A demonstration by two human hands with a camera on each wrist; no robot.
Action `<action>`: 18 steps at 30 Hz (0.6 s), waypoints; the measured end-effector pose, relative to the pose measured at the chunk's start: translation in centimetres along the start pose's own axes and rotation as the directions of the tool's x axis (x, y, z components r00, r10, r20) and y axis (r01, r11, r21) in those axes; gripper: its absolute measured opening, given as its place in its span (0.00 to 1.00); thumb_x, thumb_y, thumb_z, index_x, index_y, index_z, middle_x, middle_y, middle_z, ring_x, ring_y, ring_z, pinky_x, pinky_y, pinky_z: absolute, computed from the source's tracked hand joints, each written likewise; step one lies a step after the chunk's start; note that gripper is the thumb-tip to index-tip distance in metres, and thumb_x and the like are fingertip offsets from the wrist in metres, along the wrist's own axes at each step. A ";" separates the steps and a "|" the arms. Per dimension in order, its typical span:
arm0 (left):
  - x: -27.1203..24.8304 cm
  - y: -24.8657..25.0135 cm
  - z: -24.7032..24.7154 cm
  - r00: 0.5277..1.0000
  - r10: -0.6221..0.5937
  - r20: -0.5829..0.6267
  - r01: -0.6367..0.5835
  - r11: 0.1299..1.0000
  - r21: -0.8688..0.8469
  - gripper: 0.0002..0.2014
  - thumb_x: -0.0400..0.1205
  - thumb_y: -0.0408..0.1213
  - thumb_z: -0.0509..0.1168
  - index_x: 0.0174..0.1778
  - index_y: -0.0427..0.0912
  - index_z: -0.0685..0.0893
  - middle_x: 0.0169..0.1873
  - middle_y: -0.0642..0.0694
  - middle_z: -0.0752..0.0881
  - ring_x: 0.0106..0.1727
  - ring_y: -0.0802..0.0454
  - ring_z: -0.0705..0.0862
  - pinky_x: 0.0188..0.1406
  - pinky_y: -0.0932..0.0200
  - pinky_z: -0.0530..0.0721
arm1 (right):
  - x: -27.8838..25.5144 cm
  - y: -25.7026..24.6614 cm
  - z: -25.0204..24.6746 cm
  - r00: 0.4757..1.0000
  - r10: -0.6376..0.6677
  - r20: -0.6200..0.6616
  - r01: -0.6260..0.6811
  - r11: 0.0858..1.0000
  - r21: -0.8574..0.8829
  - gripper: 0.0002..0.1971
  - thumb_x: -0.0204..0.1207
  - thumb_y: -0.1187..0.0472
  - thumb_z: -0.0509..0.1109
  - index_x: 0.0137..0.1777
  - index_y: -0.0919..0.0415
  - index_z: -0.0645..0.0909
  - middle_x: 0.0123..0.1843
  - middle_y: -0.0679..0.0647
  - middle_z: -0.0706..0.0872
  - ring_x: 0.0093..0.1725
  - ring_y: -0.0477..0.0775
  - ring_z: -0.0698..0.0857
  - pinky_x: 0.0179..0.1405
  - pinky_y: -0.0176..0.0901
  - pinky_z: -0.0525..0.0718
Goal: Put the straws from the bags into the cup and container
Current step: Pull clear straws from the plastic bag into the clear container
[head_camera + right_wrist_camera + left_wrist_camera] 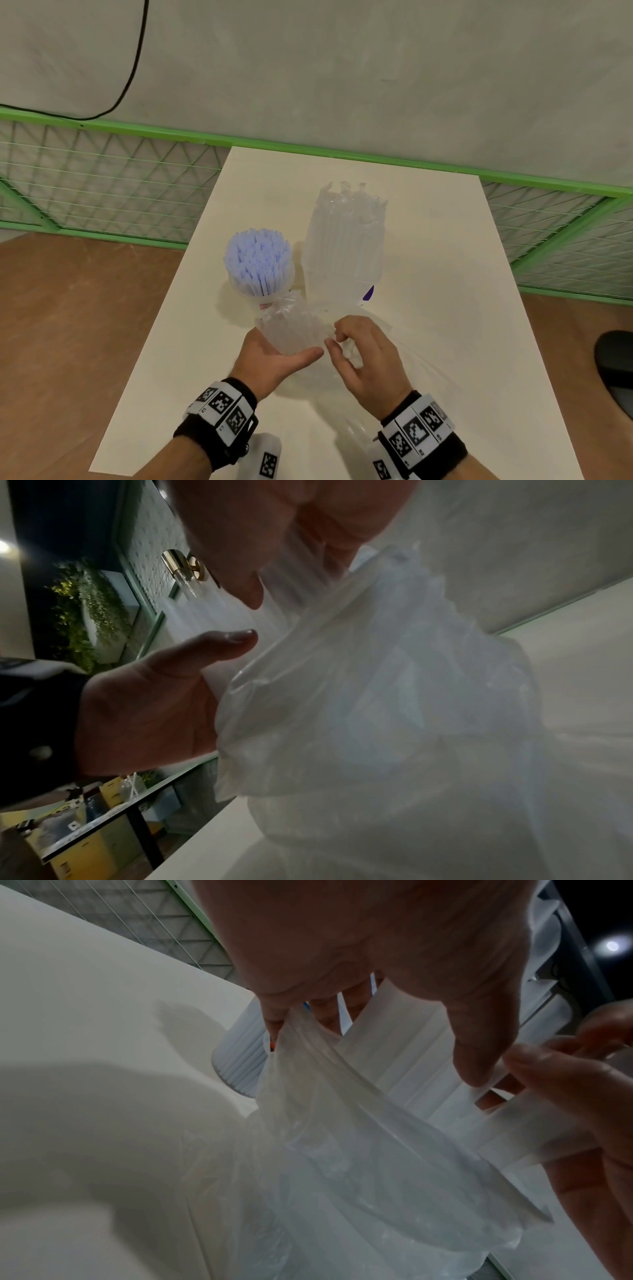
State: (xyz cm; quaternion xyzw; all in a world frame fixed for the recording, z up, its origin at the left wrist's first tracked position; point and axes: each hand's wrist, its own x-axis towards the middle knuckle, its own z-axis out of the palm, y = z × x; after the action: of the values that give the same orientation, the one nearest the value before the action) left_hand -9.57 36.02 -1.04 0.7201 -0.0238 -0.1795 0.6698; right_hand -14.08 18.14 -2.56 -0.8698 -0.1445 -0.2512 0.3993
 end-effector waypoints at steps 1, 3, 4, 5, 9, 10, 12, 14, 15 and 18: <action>0.0 0.0 0.0 1.000 -0.006 0.000 0.006 1.000 0.001 0.26 0.66 0.28 0.83 0.55 0.54 0.85 0.49 0.54 0.93 0.52 0.58 0.90 0.50 0.67 0.84 | 0.2 0.1 0.0 1.000 0.014 -0.006 -0.014 1.000 0.010 0.12 0.74 0.69 0.74 0.49 0.56 0.74 0.49 0.49 0.82 0.50 0.50 0.83 0.53 0.37 0.80; 0.0 -0.1 0.0 1.000 -0.020 0.006 0.020 1.000 -0.002 0.24 0.66 0.29 0.83 0.55 0.52 0.86 0.49 0.52 0.93 0.53 0.56 0.90 0.53 0.62 0.84 | 0.4 0.1 0.2 0.999 0.033 0.002 -0.033 0.999 0.034 0.15 0.73 0.70 0.76 0.50 0.56 0.73 0.51 0.52 0.84 0.54 0.48 0.83 0.55 0.38 0.81; 0.0 0.0 0.0 1.000 -0.025 0.009 0.025 1.000 -0.011 0.23 0.67 0.29 0.83 0.54 0.51 0.86 0.48 0.51 0.93 0.53 0.55 0.91 0.53 0.61 0.84 | 0.5 0.0 0.3 0.999 0.050 0.012 -0.050 0.998 0.043 0.14 0.73 0.68 0.76 0.50 0.56 0.74 0.51 0.50 0.84 0.54 0.47 0.83 0.55 0.37 0.81; 0.0 0.0 0.1 1.000 -0.026 0.010 0.026 1.000 -0.017 0.22 0.67 0.28 0.83 0.54 0.50 0.87 0.48 0.51 0.93 0.52 0.54 0.91 0.52 0.61 0.84 | 0.5 -0.1 0.4 0.997 0.072 0.023 -0.073 0.996 0.047 0.13 0.74 0.65 0.75 0.52 0.55 0.75 0.50 0.46 0.83 0.52 0.45 0.84 0.54 0.35 0.81; 0.0 -0.1 0.0 1.000 -0.027 0.008 0.027 0.999 -0.016 0.21 0.66 0.28 0.83 0.52 0.48 0.88 0.46 0.49 0.93 0.51 0.53 0.91 0.50 0.61 0.84 | 0.8 -0.3 0.4 0.984 0.174 0.042 -0.176 0.983 0.044 0.13 0.74 0.59 0.73 0.55 0.50 0.75 0.46 0.43 0.83 0.47 0.42 0.83 0.48 0.30 0.79; 0.0 -0.2 0.0 1.000 -0.030 0.002 0.030 0.999 -0.014 0.22 0.66 0.29 0.84 0.52 0.48 0.88 0.47 0.49 0.93 0.51 0.53 0.91 0.52 0.58 0.84 | 0.9 -0.3 0.4 0.983 0.180 0.042 -0.182 0.982 0.049 0.14 0.73 0.60 0.73 0.55 0.51 0.74 0.46 0.45 0.83 0.46 0.41 0.81 0.49 0.28 0.77; 0.1 -0.4 -0.1 0.999 -0.033 -0.011 0.033 0.999 -0.002 0.24 0.64 0.33 0.84 0.54 0.50 0.87 0.48 0.50 0.93 0.53 0.53 0.91 0.54 0.56 0.84 | 1.2 -0.4 0.2 0.985 0.166 0.048 -0.168 0.985 0.040 0.18 0.73 0.66 0.74 0.59 0.52 0.75 0.46 0.48 0.81 0.47 0.39 0.79 0.50 0.26 0.76; 0.0 -0.4 -0.1 0.999 -0.041 -0.021 0.041 0.999 0.006 0.25 0.64 0.33 0.85 0.55 0.51 0.86 0.48 0.51 0.93 0.53 0.55 0.90 0.54 0.57 0.84 | 1.5 -0.4 0.0 0.989 0.134 0.063 -0.134 0.991 0.007 0.21 0.72 0.71 0.73 0.62 0.53 0.76 0.47 0.48 0.80 0.47 0.38 0.78 0.51 0.27 0.75; 0.0 -0.4 -0.1 0.999 -0.044 -0.022 0.045 0.999 0.009 0.25 0.65 0.31 0.85 0.55 0.51 0.86 0.48 0.52 0.93 0.52 0.56 0.90 0.53 0.59 0.84 | 1.7 -0.4 -0.1 0.989 0.130 0.070 -0.130 0.992 -0.005 0.21 0.72 0.72 0.73 0.62 0.54 0.77 0.48 0.48 0.79 0.48 0.36 0.77 0.51 0.26 0.75; 0.0 -0.1 0.0 0.999 -0.049 -0.018 0.050 0.998 0.031 0.23 0.66 0.30 0.83 0.53 0.53 0.85 0.46 0.57 0.92 0.49 0.61 0.90 0.46 0.68 0.84 | 2.2 -0.2 -0.4 0.982 0.166 0.093 -0.167 0.986 -0.002 0.16 0.72 0.68 0.71 0.59 0.55 0.76 0.52 0.48 0.78 0.51 0.37 0.77 0.52 0.27 0.74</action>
State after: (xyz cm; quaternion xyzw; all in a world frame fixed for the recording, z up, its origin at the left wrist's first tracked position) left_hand -9.62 36.02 -1.15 0.7325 -0.0030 -0.1892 0.6539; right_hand -12.44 18.05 -0.98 -0.8884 -0.0905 -0.1756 0.4143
